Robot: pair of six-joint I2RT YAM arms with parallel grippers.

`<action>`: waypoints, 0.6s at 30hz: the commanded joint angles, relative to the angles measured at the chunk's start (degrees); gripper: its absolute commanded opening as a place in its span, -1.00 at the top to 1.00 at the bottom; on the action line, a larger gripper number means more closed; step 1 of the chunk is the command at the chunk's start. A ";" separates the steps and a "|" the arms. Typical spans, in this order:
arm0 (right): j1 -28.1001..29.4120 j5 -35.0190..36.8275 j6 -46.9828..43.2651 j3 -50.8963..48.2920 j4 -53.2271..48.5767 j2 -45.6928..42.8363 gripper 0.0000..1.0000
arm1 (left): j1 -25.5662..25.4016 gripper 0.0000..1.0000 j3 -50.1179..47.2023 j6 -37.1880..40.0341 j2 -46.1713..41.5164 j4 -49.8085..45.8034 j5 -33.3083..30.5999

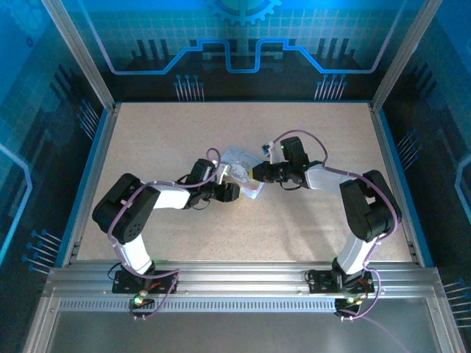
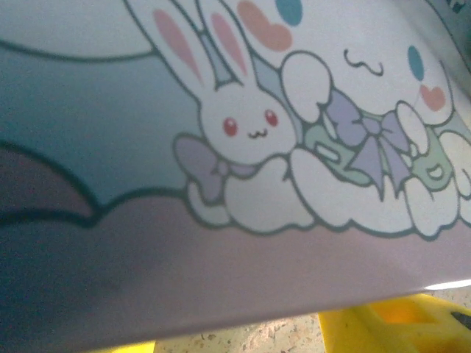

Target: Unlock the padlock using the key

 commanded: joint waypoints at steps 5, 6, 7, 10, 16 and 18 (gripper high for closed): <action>0.55 1.67 -0.70 -0.78 -1.02 1.29 1.00 | -3.12 0.00 2.75 1.10 1.75 -0.74 1.14; 0.57 1.54 -0.62 -0.84 -0.80 1.35 1.00 | -3.39 0.00 2.79 1.28 1.63 -0.95 0.79; 0.51 1.53 -0.59 -0.85 -0.73 1.37 1.00 | -3.57 0.01 2.80 1.33 1.67 -0.96 0.49; 0.63 1.42 -0.24 -0.67 -1.11 1.55 1.00 | -3.85 0.05 3.10 1.42 1.80 -1.05 -0.14; 0.61 1.18 -0.33 -0.56 -1.19 1.55 1.00 | -3.83 0.12 3.49 1.22 1.95 -1.06 -1.44; 0.62 1.13 -0.32 -0.41 -1.25 1.55 1.00 | -3.85 0.12 3.27 0.95 1.75 -0.72 -2.03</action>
